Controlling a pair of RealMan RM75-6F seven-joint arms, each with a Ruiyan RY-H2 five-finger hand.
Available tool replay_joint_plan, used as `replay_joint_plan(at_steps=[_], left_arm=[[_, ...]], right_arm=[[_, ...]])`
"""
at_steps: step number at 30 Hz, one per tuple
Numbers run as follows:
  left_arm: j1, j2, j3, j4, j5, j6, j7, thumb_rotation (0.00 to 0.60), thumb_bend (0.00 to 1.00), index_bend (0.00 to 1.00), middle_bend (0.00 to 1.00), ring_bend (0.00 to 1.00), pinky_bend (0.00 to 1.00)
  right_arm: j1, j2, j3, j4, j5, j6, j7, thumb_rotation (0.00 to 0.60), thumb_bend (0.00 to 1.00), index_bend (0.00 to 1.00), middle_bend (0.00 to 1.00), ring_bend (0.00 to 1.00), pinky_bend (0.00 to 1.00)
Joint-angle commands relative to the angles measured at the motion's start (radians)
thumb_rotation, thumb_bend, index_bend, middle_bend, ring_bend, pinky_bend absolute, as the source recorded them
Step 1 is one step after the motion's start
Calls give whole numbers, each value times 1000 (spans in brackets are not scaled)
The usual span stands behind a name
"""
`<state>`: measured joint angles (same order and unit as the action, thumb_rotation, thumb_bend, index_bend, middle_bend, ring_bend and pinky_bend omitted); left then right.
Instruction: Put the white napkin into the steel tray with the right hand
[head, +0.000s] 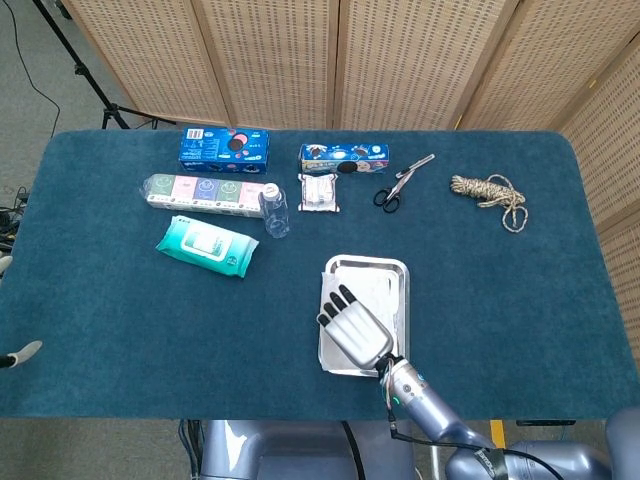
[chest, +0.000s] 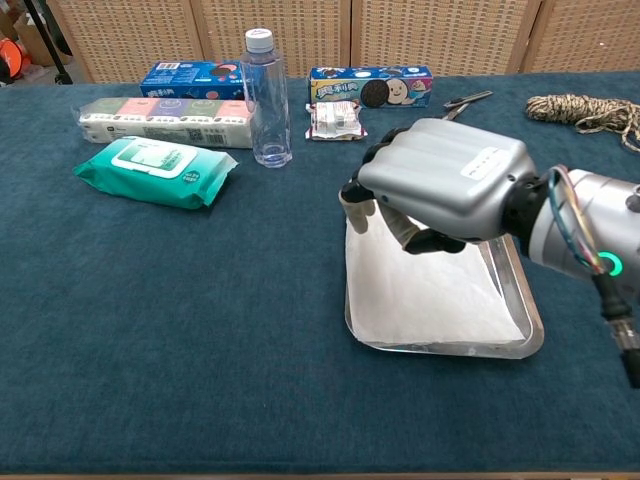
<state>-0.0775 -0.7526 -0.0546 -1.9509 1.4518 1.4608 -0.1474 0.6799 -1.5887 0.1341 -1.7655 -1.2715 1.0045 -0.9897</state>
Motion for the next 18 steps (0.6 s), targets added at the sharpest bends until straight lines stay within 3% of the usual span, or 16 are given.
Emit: replay_joint_plan(at_steps=[1, 18], left_arm=[[-2, 1, -3, 0, -6, -3, -2, 600, 0, 0, 0, 0, 0], [-22, -3, -16, -5, -55, -40, 17, 600, 0, 0, 0, 0, 0]], right_arm=[[31, -10, 10, 41, 4, -29, -2, 600, 1000, 401, 364, 231, 172], [87, -89, -13, 261, 63, -61, 36, 600, 1000, 401, 362, 231, 172]])
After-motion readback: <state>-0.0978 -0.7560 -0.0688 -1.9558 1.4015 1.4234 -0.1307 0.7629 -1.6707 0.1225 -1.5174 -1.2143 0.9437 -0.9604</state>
